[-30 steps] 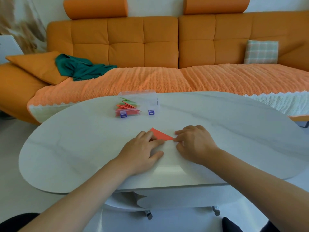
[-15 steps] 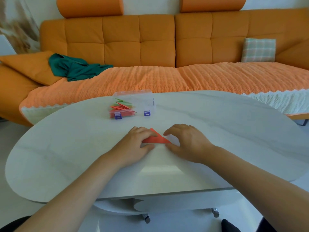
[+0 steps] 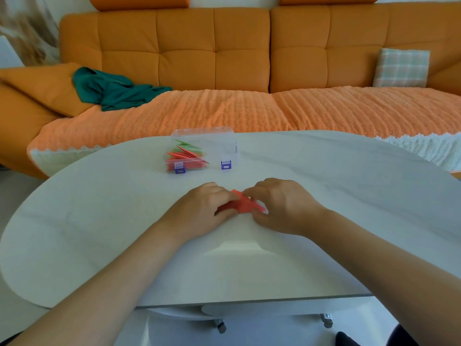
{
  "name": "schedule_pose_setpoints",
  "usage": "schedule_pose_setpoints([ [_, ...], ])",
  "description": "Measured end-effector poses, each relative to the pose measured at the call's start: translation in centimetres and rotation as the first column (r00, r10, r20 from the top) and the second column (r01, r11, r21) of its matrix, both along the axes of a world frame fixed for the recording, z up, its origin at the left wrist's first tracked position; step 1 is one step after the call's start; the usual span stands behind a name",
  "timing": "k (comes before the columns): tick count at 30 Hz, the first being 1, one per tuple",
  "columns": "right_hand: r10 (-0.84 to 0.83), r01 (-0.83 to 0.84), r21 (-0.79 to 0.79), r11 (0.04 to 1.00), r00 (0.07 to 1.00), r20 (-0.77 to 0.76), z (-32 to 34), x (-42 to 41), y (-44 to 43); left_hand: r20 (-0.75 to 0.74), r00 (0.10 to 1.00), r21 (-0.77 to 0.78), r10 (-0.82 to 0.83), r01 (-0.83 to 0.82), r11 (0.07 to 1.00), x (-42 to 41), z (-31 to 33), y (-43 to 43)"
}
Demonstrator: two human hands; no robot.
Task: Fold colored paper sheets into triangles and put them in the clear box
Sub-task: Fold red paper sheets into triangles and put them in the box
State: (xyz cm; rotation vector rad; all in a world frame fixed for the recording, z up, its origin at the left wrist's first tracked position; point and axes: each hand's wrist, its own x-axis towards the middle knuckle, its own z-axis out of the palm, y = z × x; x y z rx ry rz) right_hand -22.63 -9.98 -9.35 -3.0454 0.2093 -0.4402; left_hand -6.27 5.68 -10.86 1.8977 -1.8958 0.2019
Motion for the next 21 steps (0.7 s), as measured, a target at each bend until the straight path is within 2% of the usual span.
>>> schedule_pose_setpoints([
  [3,-0.070,0.064,0.135,0.989,0.997,0.043,0.0,0.1,0.3,0.049,0.999,-0.036,0.001,0.000,0.999,-0.1,0.2,0.1],
  [7,-0.060,0.048,0.124,0.991,0.994,0.095,-0.2,0.3,0.2,0.025,0.999,-0.079,0.039,-0.037,0.996,-0.2,0.1,0.1],
  [10,-0.070,0.050,0.186,0.981,0.992,0.103,-0.1,0.5,0.4,-0.074,0.993,-0.089,0.093,-0.100,0.991,-0.5,0.2,0.3],
  [14,-0.196,0.145,0.448,0.882,0.978,0.068,1.6,0.5,0.0,-0.263,0.950,-0.076,0.166,-0.192,0.978,-0.7,1.5,0.6],
  [16,-0.208,0.148,0.522,0.840,0.976,0.058,2.2,0.3,-0.3,-0.308,0.930,-0.058,0.200,-0.228,0.972,-0.7,2.4,0.6],
  [18,-0.190,0.118,0.534,0.837,0.978,0.082,2.6,0.2,-0.2,-0.323,0.918,-0.022,0.231,-0.251,0.968,-0.7,3.2,0.7],
  [21,-0.138,0.034,0.472,0.881,0.972,0.187,2.7,0.5,0.8,-0.353,0.903,0.058,0.247,-0.242,0.969,-1.3,3.7,0.6],
])
